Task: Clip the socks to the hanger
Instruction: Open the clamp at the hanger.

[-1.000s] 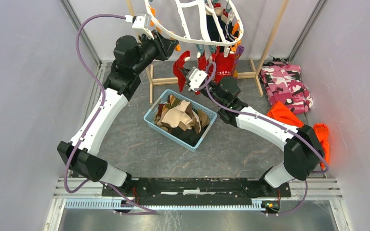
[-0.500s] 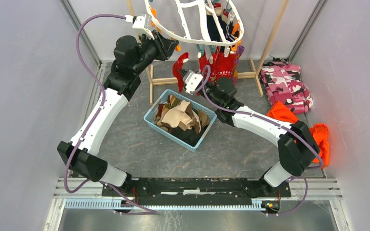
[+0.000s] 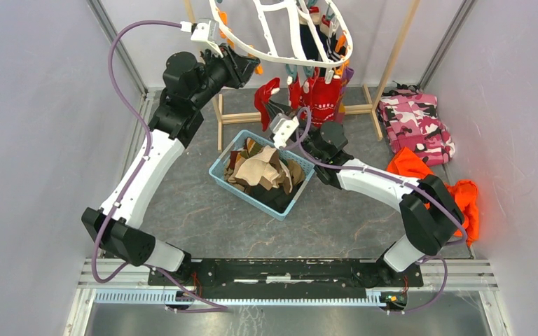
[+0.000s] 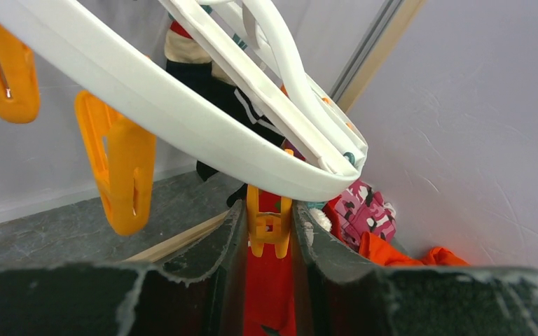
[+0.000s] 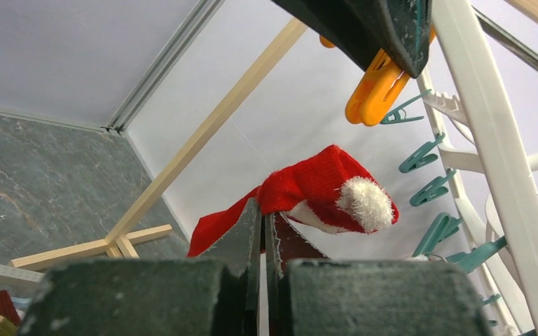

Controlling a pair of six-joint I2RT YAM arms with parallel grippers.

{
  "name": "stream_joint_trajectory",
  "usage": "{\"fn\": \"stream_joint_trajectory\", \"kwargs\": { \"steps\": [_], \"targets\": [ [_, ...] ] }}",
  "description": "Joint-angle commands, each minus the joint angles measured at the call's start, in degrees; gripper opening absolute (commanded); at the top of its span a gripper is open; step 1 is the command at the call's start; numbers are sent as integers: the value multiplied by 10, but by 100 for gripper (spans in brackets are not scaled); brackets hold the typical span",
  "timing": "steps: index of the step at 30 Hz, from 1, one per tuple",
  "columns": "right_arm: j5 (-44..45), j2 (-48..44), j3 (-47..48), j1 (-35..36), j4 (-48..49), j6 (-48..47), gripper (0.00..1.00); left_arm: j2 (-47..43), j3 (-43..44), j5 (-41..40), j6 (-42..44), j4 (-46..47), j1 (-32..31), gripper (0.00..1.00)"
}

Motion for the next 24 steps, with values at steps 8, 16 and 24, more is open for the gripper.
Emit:
{"fn": "stream_joint_trajectory", "kwargs": {
  "steps": [8, 16, 24],
  "targets": [
    [-67, -3, -10, -2, 79, -43, 0, -53, -27, 40, -18, 56, -3, 2],
    [-75, 21, 41, -1, 41, -10, 0, -54, -35, 20, -29, 34, -3, 2],
    [-72, 32, 70, -2, 1, -16, 0, -52, -33, 4, -34, 26, -3, 2]
  ]
}}
